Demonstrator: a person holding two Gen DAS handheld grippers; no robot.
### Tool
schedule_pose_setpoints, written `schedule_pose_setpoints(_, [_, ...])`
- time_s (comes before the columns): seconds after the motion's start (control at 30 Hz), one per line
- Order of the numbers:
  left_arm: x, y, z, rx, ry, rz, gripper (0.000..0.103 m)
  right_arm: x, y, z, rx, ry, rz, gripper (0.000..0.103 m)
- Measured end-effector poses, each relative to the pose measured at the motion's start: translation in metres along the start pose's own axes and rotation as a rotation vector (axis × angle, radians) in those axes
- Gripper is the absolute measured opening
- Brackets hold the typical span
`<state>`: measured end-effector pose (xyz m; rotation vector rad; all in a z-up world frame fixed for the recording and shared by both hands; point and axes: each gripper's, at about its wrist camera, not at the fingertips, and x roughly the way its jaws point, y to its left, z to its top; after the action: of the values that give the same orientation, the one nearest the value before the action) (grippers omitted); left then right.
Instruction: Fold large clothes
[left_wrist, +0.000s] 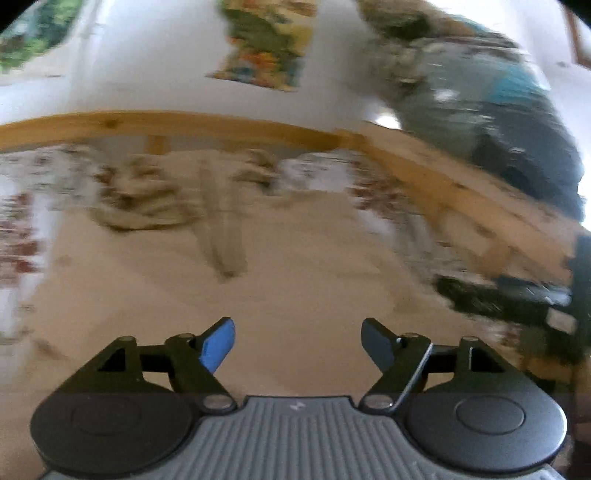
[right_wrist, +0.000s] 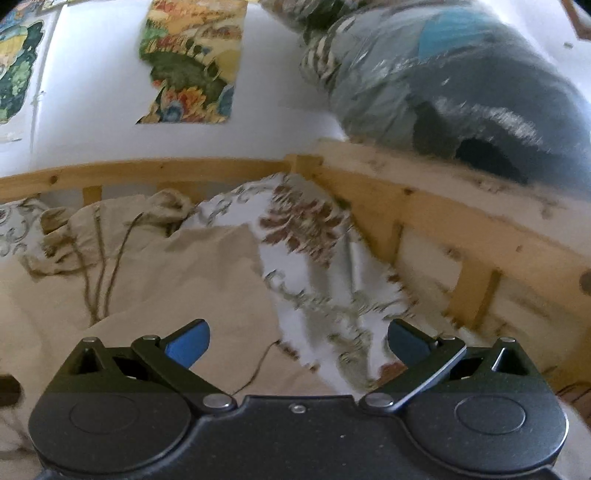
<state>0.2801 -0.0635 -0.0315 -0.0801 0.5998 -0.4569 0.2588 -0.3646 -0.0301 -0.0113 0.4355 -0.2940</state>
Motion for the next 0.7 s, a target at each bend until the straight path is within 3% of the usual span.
schedule_pose_setpoints(0.07, [-0.007, 0.024, 0.005, -0.031, 0.008, 0.126, 0.085, 0.006, 0.011, -0.005, -0.021, 0.053, 0.042, 0.102])
schedule_pose_setpoints(0.17, [-0.006, 0.07, 0.003, -0.09, 0.031, 0.374, 0.085, 0.016, 0.033, -0.015, -0.09, 0.141, 0.118, 0.102])
schedule_pose_setpoints(0.27, [0.002, 0.113, -0.003, -0.178, 0.047, 0.514, 0.085, 0.02, 0.057, -0.024, -0.173, 0.194, 0.171, 0.102])
schedule_pose_setpoints(0.37, [0.013, 0.149, -0.012, -0.261, 0.035, 0.55, 0.085, 0.016, 0.081, -0.032, -0.276, 0.188, 0.196, 0.102])
schedule_pose_setpoints(0.53, [0.04, 0.182, -0.011, -0.314, 0.024, 0.504, 0.077, 0.013, 0.108, -0.044, -0.443, 0.165, 0.213, 0.102])
schedule_pose_setpoints(0.57, [0.045, 0.188, -0.011, -0.321, 0.028, 0.495, 0.073, 0.015, 0.112, -0.047, -0.466, 0.174, 0.212, 0.102])
schedule_pose_setpoints(0.7, [0.064, 0.211, -0.018, -0.343, 0.081, 0.476, 0.037, 0.025, 0.119, -0.06, -0.525, 0.216, 0.192, 0.102])
